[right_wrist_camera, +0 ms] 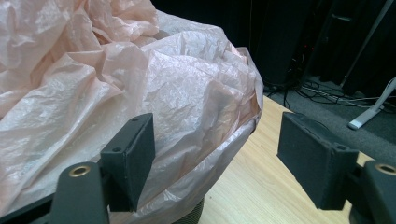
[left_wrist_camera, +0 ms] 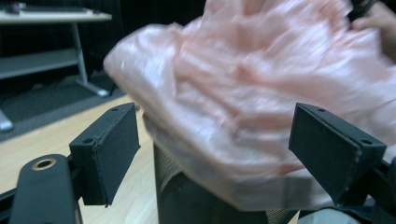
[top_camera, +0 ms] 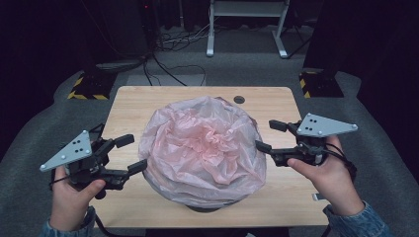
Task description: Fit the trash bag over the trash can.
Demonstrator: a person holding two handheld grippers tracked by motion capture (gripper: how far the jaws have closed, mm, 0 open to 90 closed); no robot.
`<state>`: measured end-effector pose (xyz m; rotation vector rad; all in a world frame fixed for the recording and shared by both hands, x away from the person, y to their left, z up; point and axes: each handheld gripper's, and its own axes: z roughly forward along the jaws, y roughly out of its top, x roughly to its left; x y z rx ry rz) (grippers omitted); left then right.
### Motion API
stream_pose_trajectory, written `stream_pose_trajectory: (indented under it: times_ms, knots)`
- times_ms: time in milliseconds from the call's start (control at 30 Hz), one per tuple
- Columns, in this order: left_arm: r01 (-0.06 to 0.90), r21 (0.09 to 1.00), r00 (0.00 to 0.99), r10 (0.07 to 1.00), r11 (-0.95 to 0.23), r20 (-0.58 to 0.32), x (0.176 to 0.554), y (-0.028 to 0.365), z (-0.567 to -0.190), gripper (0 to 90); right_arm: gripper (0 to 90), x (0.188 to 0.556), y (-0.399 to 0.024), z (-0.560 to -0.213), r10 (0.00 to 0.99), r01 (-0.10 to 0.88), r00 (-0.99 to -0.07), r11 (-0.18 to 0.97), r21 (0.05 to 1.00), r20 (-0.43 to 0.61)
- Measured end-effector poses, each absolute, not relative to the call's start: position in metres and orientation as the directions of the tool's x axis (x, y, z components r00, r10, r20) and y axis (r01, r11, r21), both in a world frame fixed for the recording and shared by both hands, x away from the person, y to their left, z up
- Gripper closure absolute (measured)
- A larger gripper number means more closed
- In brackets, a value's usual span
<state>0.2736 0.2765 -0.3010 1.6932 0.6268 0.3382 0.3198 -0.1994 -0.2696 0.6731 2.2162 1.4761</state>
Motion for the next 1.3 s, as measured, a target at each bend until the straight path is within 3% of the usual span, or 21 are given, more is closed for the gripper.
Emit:
stream_pose_trajectory:
  times_ms: [267,467,667,867,933,1300]
  knots:
    - [0.271,0.947,0.835,0.531,-0.173,-0.142,0.281,0.267,-0.319,16.4,28.4,0.324,-0.203,-0.278,0.592,0.205,-0.805,0.323,0.924,-0.028]
    - [0.271,0.947,0.871,0.463,-0.173,-0.164,0.281,0.269,-0.322,36.5,35.7,0.327,-0.205,-0.284,0.578,0.226,-0.816,0.329,0.917,-0.006]
    - [0.266,0.934,0.908,0.389,-0.238,-0.159,0.278,0.259,-0.328,55.6,53.7,0.328,-0.204,-0.295,0.522,0.257,-0.853,0.374,0.891,0.027]
    - [0.260,0.917,0.916,0.378,-0.302,-0.136,0.275,0.254,-0.332,76.1,83.5,0.326,-0.198,-0.303,0.470,0.256,-0.882,0.431,0.865,0.027]
    - [0.260,0.917,0.916,0.378,-0.304,-0.135,0.275,0.254,-0.334,80.1,89.4,0.326,-0.197,-0.305,0.461,0.263,-0.887,0.435,0.862,0.038]
    - [0.304,0.898,0.892,0.427,-0.317,-0.151,0.279,0.256,-0.353,88.4,90.0,0.328,-0.201,-0.328,0.490,0.315,-0.869,0.437,0.843,0.071]
